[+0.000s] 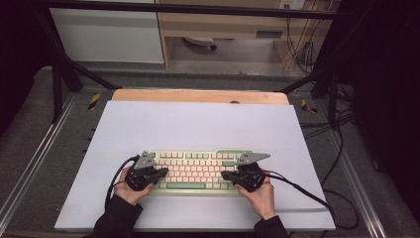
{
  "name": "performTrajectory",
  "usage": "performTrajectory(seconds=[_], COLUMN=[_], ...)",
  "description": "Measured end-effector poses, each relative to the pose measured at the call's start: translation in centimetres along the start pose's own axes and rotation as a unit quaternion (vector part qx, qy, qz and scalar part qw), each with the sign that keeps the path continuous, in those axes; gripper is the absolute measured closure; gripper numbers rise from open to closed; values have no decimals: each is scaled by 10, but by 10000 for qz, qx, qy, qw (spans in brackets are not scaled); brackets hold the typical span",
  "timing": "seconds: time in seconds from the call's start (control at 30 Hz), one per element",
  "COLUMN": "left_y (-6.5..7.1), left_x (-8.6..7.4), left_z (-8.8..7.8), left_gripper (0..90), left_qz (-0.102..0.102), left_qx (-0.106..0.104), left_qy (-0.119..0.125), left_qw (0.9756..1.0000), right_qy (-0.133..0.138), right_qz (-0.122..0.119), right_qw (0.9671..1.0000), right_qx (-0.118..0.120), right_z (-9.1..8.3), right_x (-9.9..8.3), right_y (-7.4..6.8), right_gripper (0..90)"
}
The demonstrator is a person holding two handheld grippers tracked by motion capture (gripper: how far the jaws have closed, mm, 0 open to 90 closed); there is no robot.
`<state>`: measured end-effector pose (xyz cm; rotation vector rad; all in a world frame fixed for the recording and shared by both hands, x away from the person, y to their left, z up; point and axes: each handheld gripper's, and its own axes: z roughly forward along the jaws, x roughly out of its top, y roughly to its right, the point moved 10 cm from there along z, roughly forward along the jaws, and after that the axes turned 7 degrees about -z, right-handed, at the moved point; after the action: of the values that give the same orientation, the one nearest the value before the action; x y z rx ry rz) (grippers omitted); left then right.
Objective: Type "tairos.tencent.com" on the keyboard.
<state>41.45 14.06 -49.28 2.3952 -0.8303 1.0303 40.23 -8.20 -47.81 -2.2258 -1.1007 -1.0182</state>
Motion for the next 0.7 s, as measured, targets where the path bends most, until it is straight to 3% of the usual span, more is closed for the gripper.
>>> performTrajectory(seconds=[0.43, 0.7], left_y=[0, -3], left_x=[-1, -1], left_z=[-4, -10], left_gripper=[898, 898], left_qz=[62, -26], left_qx=[13, 7], left_qy=[4, 46], left_qw=[10000, 10000], right_qy=[16, 73], right_qz=[-16, 31], right_qw=[10000, 9999], right_qx=[11, 69], right_z=[2, 6], right_x=[0, 1], right_y=[-2, -4], right_gripper=[900, 900])
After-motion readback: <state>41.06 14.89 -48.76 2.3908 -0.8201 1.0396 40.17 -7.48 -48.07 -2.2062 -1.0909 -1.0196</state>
